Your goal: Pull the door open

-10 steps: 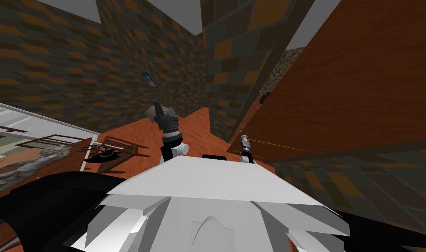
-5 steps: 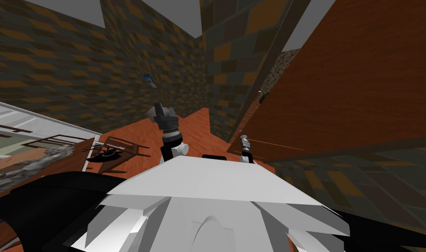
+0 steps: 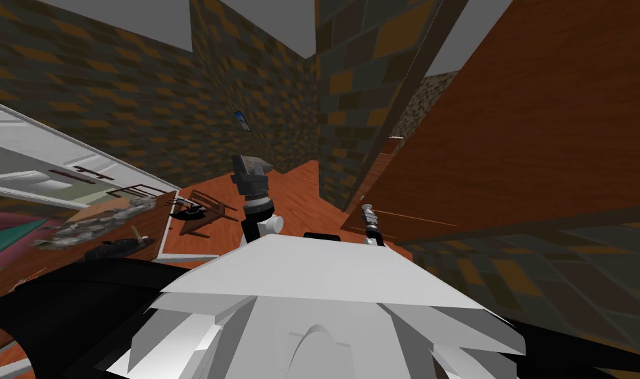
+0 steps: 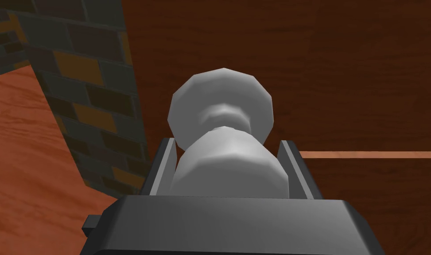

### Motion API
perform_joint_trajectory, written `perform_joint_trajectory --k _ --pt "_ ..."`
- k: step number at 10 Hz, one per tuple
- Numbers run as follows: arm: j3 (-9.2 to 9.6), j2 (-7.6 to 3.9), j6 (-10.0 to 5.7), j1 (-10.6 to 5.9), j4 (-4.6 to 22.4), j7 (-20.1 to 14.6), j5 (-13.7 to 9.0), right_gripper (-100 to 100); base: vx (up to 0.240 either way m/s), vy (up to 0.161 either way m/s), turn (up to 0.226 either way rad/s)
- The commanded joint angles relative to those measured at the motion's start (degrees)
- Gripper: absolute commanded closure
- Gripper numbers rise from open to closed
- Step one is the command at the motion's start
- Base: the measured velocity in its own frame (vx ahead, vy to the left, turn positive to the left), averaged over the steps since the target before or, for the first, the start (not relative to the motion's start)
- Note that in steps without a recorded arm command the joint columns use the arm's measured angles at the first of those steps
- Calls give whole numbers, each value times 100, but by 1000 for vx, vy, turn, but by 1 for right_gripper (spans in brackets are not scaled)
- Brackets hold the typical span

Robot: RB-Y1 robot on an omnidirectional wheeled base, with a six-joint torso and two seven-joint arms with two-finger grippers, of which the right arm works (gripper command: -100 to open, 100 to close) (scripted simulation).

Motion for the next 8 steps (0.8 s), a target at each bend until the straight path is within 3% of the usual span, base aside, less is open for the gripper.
perform_joint_trajectory --k 1,6,7,8 --pt "137 -104 -88 59 -20 -195 55 100 -193 -67 154" --pt "481 -402 -270 225 -74 -674 191 100 -194 -55 136" --pt "439 -357 -241 183 -43 -604 174 100 -97 -24 37" --pt "570 -452 -372 267 -43 -751 242 100 -161 -35 109"
